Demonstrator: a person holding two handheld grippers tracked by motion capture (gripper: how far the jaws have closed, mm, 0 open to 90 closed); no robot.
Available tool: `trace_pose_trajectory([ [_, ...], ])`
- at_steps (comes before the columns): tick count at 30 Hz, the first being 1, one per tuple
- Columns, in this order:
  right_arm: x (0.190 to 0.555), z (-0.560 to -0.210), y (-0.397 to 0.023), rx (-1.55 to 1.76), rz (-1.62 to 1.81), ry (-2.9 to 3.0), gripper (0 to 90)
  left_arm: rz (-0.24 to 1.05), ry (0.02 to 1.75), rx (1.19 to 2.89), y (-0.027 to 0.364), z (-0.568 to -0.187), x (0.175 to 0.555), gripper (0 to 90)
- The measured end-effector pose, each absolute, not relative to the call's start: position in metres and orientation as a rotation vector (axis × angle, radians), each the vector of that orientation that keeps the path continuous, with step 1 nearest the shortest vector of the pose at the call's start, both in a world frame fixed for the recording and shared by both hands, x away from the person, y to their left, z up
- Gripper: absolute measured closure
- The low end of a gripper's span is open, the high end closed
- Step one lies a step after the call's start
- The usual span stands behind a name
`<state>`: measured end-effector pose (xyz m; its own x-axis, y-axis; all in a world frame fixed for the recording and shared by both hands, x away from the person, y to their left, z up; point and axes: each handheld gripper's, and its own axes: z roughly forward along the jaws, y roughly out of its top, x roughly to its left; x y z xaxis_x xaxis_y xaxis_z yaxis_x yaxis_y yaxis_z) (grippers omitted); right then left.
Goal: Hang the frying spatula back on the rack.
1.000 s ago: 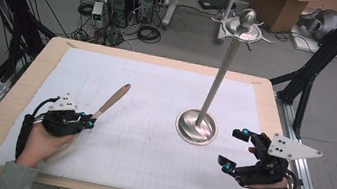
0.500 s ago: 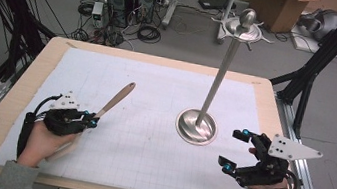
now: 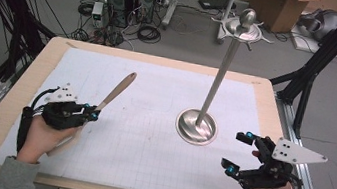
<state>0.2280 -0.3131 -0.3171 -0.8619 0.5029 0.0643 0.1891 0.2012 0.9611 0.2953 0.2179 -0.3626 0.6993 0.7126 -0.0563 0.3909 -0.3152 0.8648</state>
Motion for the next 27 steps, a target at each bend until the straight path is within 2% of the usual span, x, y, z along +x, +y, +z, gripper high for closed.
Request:
trace_pose_trajectory([
  [27, 0.228, -0.317, -0.319, 0.656, 1.733, 2.191, 9.7, 0.379, 0.797, 1.92, 0.181, -0.329, 0.301, 77.9],
])
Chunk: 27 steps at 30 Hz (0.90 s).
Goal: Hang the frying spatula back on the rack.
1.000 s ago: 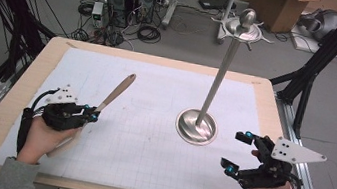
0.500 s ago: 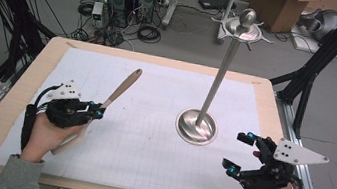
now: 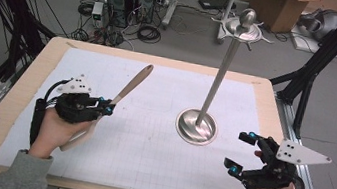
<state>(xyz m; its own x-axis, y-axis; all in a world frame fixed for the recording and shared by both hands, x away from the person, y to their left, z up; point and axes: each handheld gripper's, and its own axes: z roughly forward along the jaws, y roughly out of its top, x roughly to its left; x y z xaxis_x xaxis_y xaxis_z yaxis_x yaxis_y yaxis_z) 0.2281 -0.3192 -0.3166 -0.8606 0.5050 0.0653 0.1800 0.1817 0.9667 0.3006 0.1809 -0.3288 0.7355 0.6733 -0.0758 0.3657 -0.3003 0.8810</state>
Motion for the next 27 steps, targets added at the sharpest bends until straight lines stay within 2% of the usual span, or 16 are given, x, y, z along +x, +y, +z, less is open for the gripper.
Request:
trace_pose_trajectory([
  [27, 0.228, -0.315, -0.325, 0.656, 1.757, 2.166, 9.7, 0.375, 0.762, 1.913, 0.158, -0.301, 0.306, 77.9],
])
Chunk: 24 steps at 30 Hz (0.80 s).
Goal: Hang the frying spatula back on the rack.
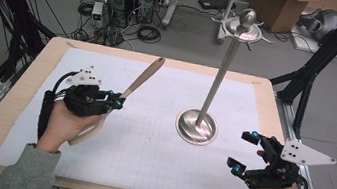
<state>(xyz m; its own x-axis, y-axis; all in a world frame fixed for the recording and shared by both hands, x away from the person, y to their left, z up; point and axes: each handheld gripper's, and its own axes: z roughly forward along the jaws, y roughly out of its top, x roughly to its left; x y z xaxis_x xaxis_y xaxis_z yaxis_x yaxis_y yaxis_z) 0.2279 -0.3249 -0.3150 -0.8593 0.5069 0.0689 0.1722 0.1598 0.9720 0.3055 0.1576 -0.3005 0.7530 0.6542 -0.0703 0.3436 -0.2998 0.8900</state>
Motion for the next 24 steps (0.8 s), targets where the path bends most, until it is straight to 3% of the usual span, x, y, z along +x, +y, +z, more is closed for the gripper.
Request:
trace_pose_trajectory([
  [24, 0.226, -0.314, -0.327, 0.649, 1.771, 2.154, 9.7, 0.375, 0.709, 1.876, 0.145, -0.272, 0.314, 77.9],
])
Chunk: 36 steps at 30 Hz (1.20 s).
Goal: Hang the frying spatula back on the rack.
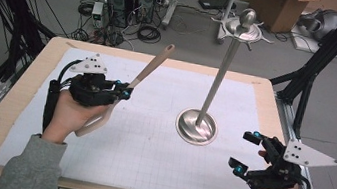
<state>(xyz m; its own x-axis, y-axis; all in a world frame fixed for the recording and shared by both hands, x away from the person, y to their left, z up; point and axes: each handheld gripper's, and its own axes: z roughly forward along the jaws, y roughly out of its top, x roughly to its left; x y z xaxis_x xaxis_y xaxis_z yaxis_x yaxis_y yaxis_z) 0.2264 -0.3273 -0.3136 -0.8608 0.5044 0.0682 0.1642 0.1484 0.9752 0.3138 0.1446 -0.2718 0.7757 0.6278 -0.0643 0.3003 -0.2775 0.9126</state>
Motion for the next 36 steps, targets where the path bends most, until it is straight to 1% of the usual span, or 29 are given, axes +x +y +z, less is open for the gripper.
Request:
trace_pose_trajectory([
  [13, 0.226, -0.314, -0.328, 0.647, 1.78, 2.15, 9.7, 0.381, 0.653, 1.852, 0.132, -0.248, 0.308, 77.9],
  [27, 0.225, -0.313, -0.329, 0.64, 1.788, 2.141, 9.7, 0.375, 0.593, 1.845, 0.111, -0.234, 0.301, 77.9],
  [36, 0.225, -0.313, -0.33, 0.646, 1.796, 2.137, 9.7, 0.384, 0.587, 1.845, 0.106, -0.225, 0.301, 77.9],
])
